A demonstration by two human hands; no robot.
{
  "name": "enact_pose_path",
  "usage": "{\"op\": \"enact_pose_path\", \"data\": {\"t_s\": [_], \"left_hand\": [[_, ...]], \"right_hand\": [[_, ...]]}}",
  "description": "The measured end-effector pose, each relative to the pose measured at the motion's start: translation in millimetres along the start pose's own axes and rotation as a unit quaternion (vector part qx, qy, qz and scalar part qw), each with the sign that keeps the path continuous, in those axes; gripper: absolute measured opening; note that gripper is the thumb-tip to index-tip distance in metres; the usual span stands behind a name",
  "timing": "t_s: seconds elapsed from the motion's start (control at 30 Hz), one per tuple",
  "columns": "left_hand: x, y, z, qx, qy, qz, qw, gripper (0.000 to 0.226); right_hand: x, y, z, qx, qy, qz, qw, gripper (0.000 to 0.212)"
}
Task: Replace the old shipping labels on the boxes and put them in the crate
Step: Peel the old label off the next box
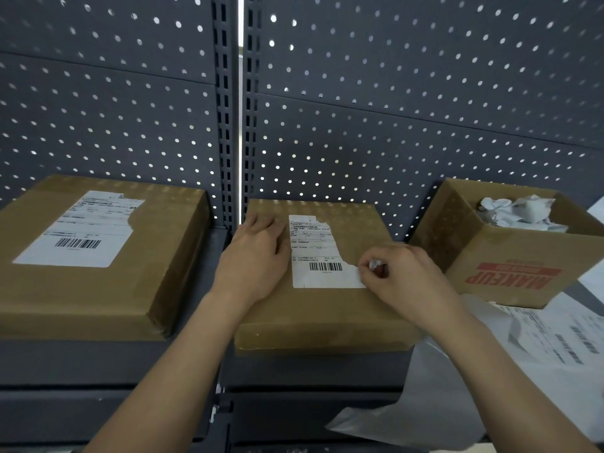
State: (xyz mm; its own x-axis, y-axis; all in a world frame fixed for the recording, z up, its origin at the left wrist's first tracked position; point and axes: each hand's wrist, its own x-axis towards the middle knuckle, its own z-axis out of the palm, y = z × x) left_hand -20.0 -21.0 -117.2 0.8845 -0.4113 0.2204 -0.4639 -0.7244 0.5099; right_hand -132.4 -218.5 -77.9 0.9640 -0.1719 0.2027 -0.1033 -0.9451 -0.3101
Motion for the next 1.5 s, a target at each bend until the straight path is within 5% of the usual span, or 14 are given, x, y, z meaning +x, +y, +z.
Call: {"op": "enact_pose_path", "data": {"t_s": [0.73, 1.5], "left_hand": [[-3.0, 4.5, -3.6, 0.000, 0.001, -0.006, 1.000, 0.046], [-1.9, 5.2, -3.5, 0.010, 0.002, -0.013, 1.000, 0.045]], "right_hand": [[-5.6, -2.4, 0.0, 0.084, 0.008, 0.027, 0.996, 0.009], [-14.0, -12.7, 19.2, -0.025, 0.050, -0.065, 0.996, 0.010]]}}
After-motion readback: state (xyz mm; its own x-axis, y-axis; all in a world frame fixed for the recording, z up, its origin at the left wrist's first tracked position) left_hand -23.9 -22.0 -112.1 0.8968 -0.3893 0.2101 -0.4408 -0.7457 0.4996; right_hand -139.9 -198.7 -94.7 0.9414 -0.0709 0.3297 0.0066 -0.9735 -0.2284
